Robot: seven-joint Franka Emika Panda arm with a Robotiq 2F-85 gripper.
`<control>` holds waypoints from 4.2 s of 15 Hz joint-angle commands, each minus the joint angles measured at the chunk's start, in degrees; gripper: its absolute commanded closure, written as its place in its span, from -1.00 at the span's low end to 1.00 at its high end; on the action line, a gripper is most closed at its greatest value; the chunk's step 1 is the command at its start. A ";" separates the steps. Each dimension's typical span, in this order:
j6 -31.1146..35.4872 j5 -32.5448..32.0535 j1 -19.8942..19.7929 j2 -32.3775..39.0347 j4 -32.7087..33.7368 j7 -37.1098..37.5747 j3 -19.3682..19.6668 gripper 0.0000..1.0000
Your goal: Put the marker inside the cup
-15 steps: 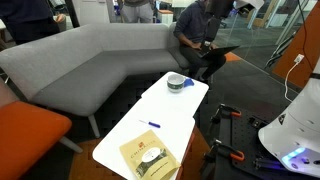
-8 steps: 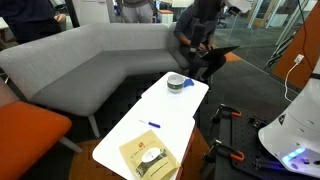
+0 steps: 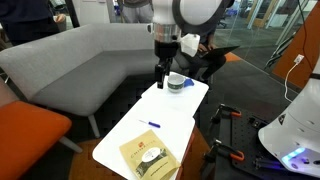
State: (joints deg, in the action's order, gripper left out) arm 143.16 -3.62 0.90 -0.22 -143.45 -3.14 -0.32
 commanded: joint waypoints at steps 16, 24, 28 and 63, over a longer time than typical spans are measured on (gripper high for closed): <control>11.59 4.16 -1.09 42.25 27.84 0.48 -0.99 -0.88; 13.25 7.09 -2.72 48.10 31.31 0.60 -2.74 -0.26; 13.47 8.08 -3.23 49.27 31.20 1.38 -3.15 0.49; 8.14 -5.23 34.00 36.28 17.72 80.42 55.76 0.94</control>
State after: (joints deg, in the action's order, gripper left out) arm 156.76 -6.91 32.09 32.46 -128.08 69.20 52.31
